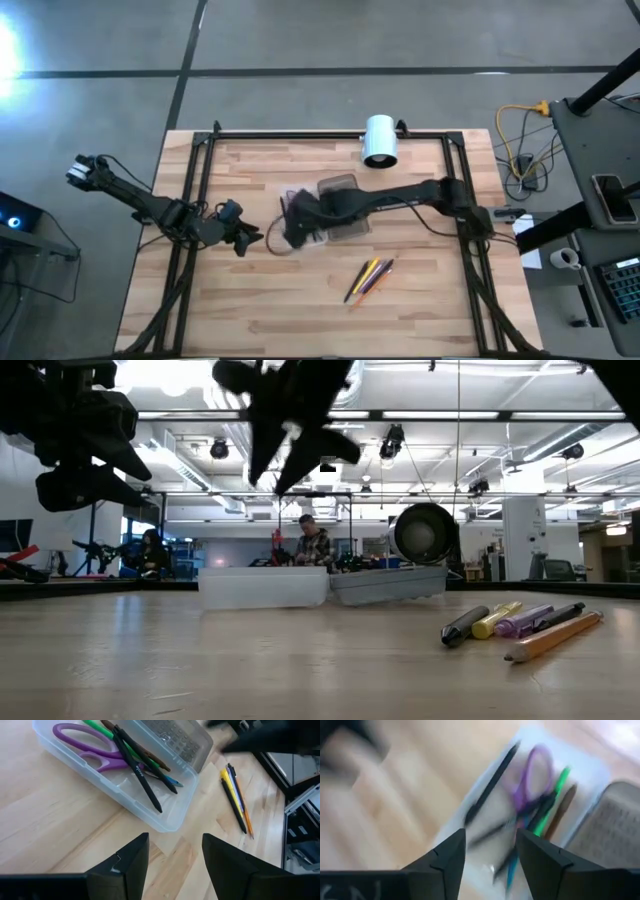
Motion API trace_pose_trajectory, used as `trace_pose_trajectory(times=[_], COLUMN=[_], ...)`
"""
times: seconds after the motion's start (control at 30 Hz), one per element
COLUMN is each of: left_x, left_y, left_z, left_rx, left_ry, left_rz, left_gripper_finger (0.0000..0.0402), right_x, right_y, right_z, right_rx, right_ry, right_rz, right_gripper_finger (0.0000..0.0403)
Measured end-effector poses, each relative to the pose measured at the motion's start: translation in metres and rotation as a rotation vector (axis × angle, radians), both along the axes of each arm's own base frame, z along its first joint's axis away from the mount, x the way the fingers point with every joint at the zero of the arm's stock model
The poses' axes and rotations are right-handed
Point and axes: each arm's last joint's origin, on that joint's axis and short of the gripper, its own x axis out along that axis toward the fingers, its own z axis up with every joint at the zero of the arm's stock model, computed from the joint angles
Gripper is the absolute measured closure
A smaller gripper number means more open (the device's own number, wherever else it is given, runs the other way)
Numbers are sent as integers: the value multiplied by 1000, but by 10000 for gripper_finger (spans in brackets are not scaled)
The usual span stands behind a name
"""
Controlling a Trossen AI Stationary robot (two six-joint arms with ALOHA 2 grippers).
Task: Pick & place school supplies into a supply box
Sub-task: Put the orange pencil into the black supply box
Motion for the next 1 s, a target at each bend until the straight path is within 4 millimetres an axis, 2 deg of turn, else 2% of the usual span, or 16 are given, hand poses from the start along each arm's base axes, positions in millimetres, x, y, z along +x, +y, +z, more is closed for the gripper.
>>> trace_pose_trajectory(times=[0.13, 0.33, 0.43, 0.57, 0.63, 0.73, 0.87, 1.0], left_x=[0, 0, 1, 3, 4, 8, 12, 16], left_y=[0, 0, 0, -1, -2, -3, -6, -7], left_z=[1, 1, 0, -2, -3, -4, -5, -7], left_rx=[-3, -3, -1, 4, 6, 4, -2, -4], left_ry=[-7, -6, -3, 8, 13, 9, -2, -7], left_rz=[0, 0, 1, 1, 1, 0, 1, 1], left_gripper_finger=[233, 233, 233, 233, 233, 233, 233, 233], right_x=[-27, -80, -103, -130, -141, -154, -164, -165], right_y=[37, 110, 145, 177, 185, 188, 186, 183], right_z=[9, 14, 4, -24, -39, -56, -66, -75], right_rx=[8, -60, -96, -102, -52, -17, -18, -21], right_ry=[156, 303, 345, 450, 518, 586, 618, 602], right_rz=[185, 466, 594, 704, 739, 675, 663, 728], right_gripper_finger=[246, 266, 273, 275, 275, 275, 275, 276])
